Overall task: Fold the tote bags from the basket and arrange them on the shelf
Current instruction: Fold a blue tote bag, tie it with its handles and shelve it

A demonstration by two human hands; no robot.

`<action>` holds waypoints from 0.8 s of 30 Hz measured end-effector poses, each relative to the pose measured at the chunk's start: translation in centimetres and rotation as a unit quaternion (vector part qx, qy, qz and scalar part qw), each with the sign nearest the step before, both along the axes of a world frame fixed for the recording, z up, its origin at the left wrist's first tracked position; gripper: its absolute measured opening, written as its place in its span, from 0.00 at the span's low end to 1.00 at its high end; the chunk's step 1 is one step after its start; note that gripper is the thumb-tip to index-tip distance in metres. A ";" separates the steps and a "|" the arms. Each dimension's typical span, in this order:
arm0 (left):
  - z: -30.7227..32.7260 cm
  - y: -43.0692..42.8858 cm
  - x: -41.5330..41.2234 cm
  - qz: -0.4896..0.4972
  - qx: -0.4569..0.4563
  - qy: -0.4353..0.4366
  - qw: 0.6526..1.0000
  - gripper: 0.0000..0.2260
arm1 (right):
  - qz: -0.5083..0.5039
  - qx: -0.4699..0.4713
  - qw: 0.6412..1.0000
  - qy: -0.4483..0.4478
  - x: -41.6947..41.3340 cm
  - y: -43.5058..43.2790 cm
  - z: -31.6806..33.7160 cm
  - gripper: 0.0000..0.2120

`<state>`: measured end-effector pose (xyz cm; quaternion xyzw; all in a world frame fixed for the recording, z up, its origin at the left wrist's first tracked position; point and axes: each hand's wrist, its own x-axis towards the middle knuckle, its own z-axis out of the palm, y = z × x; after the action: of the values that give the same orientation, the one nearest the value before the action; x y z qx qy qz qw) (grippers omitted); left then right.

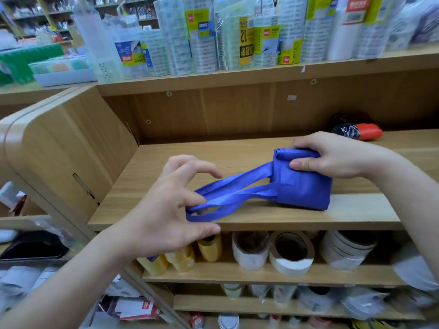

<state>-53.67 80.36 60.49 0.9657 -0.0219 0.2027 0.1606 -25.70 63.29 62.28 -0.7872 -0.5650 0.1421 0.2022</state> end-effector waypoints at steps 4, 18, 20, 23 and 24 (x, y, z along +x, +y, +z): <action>2.6 -0.7 0.5 -0.139 -0.351 -0.026 0.926 0.14 | 0.027 0.026 0.995 0.093 -0.2 0.5 -0.9 0.08; 2.4 1.9 3.4 -0.115 -0.551 0.047 0.825 0.30 | 0.057 0.021 0.996 -0.064 -5.8 -1.5 2.1 0.45; 2.7 1.9 3.6 -0.125 -0.563 0.063 0.814 0.31 | 0.062 -0.013 0.985 -0.163 -7.1 -1.6 2.5 0.46; 3.3 1.3 4.1 -0.160 -0.560 0.092 0.808 0.31 | 0.066 -0.028 0.962 -0.263 -8.3 -1.3 2.4 0.43; 3.6 0.9 4.3 -0.177 -0.552 0.099 0.809 0.32 | 0.065 -0.020 0.959 -0.275 -8.6 -1.1 2.2 0.37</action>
<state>-49.37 81.28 64.07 0.7085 -0.0610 0.0515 0.7012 -34.33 62.24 64.46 -0.7611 -0.6461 -0.0558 0.0129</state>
